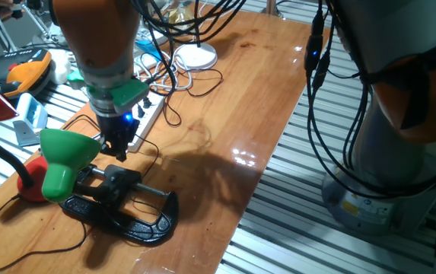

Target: Plug in the power cord of the desk lamp, turn on the socket, and light up the desk lamp

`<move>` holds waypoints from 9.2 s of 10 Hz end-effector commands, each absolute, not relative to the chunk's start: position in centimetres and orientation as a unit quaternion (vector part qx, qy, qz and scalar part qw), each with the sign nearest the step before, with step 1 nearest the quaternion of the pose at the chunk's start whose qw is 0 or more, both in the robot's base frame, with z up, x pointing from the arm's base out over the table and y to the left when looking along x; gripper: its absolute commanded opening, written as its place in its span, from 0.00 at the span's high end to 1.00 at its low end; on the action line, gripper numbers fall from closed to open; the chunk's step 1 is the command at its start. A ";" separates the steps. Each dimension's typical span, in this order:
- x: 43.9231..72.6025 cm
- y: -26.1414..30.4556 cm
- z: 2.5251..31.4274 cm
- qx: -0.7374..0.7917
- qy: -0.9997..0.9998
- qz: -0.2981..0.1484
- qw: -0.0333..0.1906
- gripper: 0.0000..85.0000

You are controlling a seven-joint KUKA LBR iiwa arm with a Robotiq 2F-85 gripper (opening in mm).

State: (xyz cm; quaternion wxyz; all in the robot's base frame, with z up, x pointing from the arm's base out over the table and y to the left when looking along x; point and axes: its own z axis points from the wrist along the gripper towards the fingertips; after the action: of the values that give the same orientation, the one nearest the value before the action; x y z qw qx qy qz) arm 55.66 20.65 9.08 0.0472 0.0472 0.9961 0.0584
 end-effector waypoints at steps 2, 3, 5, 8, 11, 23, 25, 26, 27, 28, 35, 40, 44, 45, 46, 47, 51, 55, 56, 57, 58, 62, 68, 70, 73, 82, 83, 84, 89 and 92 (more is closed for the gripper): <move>55.3 21.0 8.8 0.053 0.996 0.063 0.046 1.00; 55.1 21.3 8.7 0.054 0.996 0.059 0.048 1.00; 54.8 21.7 8.5 0.056 0.996 0.059 0.048 1.00; 54.7 22.5 8.6 0.061 0.996 0.056 0.044 1.00; 54.6 22.9 8.4 0.064 0.995 0.066 0.042 1.00; 54.8 24.0 8.5 0.093 0.990 0.103 0.036 1.00; 55.0 24.0 8.4 0.090 0.990 0.099 0.039 1.00; 55.0 23.9 8.2 0.089 0.990 0.100 0.040 1.00; 55.0 23.9 8.1 0.089 0.990 0.100 0.040 1.00; 55.1 23.9 8.1 0.090 0.990 0.100 0.040 1.00; 55.2 24.1 7.8 0.090 0.990 0.100 0.042 1.00; 55.3 24.3 7.5 0.091 0.990 0.100 0.043 1.00; 55.3 24.3 7.3 0.089 0.990 0.098 0.044 1.00; 55.3 24.3 7.3 0.089 0.990 0.098 0.044 1.00; 55.3 24.3 7.2 0.089 0.990 0.098 0.044 1.00; 55.4 24.3 7.2 0.088 0.990 0.099 0.044 1.00; 55.4 24.2 7.1 0.088 0.990 0.098 0.045 1.00; 55.4 24.0 7.1 0.087 0.991 0.095 0.047 1.00; 55.5 23.9 7.1 0.087 0.991 0.094 0.048 1.00; 55.5 23.9 7.1 0.087 0.991 0.094 0.049 1.00; 55.5 23.8 7.1 0.087 0.991 0.092 0.050 1.00; 55.7 23.7 7.2 0.086 0.991 0.090 0.051 1.00; 56.2 21.4 10.3 0.044 0.997 0.057 0.035 1.00; 56.5 19.8 12.7 0.012 0.999 0.046 0.025 1.00; 57.2 15.5 15.4 -0.037 0.999 0.025 0.023 1.00; 56.1 4.8 17.0 -0.131 0.991 0.001 0.031 1.00; 55.6 4.3 17.0 -0.126 0.992 0.002 0.028 1.00; 55.3 4.2 17.1 -0.117 0.993 0.010 0.020 1.00; 54.8 4.5 17.7 -0.114 0.993 0.011 0.017 1.00; 54.9 4.6 17.8 -0.107 0.994 0.013 0.014 1.00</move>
State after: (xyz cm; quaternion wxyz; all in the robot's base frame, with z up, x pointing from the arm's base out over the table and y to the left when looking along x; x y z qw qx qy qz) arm 54.90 4.59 17.75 0.0140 -0.1072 0.9941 0.0128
